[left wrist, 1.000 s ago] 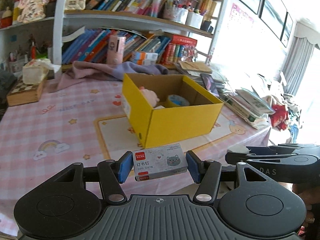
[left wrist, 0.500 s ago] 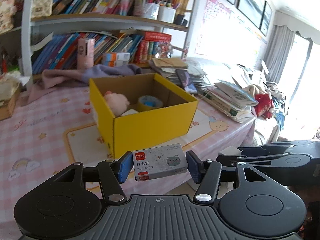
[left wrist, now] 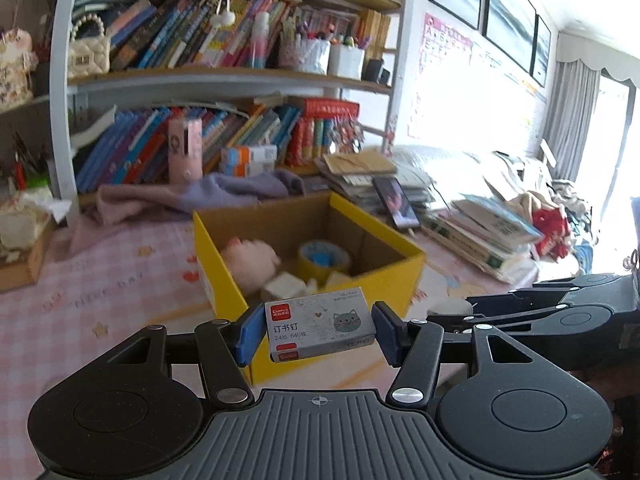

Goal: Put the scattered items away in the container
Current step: 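Lower the plug and small box into the yellow box and open both tools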

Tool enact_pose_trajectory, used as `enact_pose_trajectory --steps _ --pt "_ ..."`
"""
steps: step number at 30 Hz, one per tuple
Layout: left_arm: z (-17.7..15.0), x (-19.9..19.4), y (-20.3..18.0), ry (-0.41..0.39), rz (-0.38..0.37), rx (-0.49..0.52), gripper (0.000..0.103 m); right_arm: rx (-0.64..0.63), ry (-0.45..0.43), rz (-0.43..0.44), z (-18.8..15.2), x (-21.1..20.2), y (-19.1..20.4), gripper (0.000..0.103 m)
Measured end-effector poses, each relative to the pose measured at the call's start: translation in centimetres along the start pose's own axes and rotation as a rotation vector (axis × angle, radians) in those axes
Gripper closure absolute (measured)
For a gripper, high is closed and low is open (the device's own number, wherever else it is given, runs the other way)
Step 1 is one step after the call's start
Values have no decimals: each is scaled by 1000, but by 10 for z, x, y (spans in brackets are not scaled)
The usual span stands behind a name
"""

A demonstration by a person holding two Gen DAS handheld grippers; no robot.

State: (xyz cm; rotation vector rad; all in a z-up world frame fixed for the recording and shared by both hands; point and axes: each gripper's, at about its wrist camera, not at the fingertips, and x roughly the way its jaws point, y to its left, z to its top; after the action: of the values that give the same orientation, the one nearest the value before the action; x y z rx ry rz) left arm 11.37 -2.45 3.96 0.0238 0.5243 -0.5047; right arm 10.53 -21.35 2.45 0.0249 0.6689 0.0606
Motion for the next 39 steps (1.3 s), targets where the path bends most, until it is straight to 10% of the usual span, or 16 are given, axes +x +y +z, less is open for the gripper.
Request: enact_pose_trajectory --steps 11,25,39 --pt "36 78 -2 25 73 6 46 -119 -56 81 67 66 -38 60" --pt "41 197 -5 314 144 -55 46 -153 206 293 134 213 -42 59" --pt "26 222 14 426 197 -228 45 -299 388 408 125 275 -5 60"
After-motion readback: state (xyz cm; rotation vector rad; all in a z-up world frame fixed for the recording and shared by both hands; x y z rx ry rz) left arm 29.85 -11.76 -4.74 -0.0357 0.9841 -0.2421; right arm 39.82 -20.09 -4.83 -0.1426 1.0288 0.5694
